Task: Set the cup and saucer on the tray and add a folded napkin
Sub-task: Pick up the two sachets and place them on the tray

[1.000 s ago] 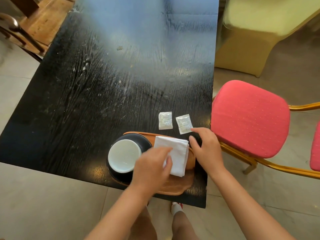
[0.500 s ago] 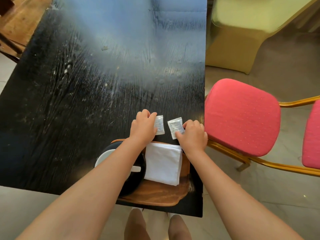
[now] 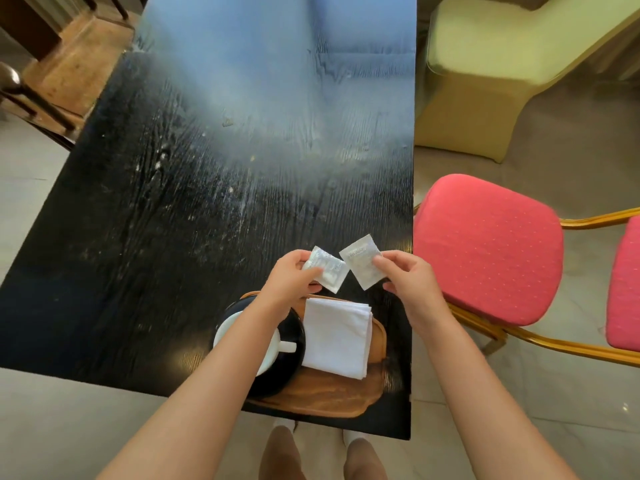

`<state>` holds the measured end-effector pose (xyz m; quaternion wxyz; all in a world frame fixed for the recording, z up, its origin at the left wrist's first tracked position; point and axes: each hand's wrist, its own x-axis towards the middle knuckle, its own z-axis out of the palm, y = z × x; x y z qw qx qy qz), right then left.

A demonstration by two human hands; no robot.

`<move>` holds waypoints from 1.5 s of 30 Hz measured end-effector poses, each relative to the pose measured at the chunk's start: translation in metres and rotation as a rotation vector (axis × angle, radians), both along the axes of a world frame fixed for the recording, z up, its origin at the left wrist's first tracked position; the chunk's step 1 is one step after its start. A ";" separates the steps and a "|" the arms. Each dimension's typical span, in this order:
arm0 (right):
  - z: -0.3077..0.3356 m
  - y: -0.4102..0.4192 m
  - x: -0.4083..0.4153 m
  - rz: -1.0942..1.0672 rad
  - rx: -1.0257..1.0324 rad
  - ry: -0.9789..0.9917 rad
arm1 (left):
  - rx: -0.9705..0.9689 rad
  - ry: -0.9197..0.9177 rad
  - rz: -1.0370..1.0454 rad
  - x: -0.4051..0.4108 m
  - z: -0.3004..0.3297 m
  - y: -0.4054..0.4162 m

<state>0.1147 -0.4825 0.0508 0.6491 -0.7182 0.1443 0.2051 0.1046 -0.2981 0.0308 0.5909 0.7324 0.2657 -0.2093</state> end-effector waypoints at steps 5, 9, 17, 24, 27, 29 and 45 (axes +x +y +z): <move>0.043 0.004 -0.012 0.150 0.036 0.000 | -0.206 -0.036 0.038 -0.030 0.052 -0.006; 0.066 0.017 -0.019 0.272 -0.060 -0.100 | -0.353 -0.025 0.166 -0.048 0.086 -0.012; 0.086 0.023 -0.046 0.301 -0.102 -0.129 | -0.103 -0.312 0.071 -0.084 0.107 -0.008; 0.071 0.022 -0.079 0.287 -0.187 -0.068 | -0.021 -0.221 0.077 -0.109 0.087 -0.016; 0.065 0.023 -0.091 0.270 -0.427 -0.392 | -0.047 0.068 0.218 -0.108 0.088 -0.013; 0.066 0.023 -0.096 0.317 -0.573 -0.711 | -0.254 0.280 0.247 -0.105 0.098 -0.006; 0.058 0.023 -0.111 0.038 0.182 0.335 | -0.143 -0.229 0.072 -0.115 0.110 0.004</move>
